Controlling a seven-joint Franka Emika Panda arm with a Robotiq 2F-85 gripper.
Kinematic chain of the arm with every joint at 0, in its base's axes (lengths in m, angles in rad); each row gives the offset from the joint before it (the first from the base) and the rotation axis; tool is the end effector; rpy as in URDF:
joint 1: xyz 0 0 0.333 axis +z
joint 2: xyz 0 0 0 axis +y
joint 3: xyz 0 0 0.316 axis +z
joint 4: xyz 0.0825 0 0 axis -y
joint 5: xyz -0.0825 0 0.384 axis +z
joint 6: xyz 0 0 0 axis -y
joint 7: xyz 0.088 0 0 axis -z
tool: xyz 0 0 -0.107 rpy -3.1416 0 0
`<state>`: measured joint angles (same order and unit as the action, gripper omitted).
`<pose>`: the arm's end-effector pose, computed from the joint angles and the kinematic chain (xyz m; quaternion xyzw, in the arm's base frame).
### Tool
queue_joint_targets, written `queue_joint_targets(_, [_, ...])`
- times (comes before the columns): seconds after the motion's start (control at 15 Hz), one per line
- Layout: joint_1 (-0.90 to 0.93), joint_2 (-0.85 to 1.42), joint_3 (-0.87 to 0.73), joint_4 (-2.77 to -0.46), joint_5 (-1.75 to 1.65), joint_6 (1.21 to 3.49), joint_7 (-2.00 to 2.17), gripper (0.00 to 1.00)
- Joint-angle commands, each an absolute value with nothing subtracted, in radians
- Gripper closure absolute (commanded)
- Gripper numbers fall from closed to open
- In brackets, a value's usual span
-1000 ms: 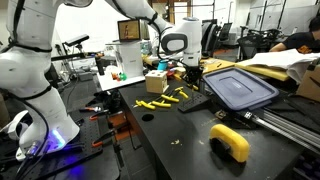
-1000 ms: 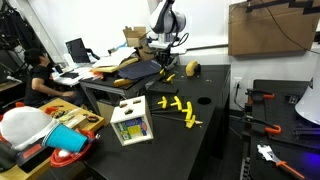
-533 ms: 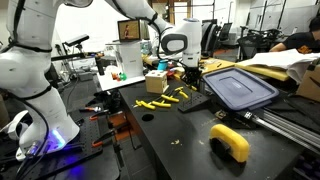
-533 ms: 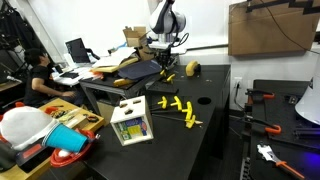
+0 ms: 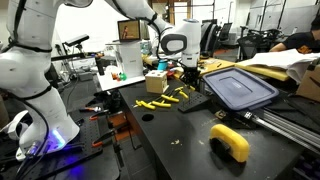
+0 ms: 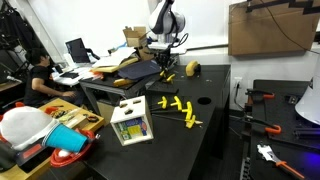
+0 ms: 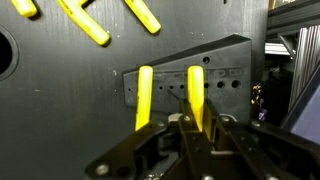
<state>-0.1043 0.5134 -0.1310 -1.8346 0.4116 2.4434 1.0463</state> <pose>0.6403 -0.1464 0.2617 -0.7042 0.6998 -0.0055 0.1198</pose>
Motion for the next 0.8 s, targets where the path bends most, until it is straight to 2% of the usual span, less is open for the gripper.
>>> queue_joint_targets(0.0, [-0.097,0.493,-0.125,-1.838,0.404,2.421,1.061,0.96])
queue_joint_targets(0.73, [-0.078,0.486,-0.135,-1.851,0.375,2.449,1.065,0.96])
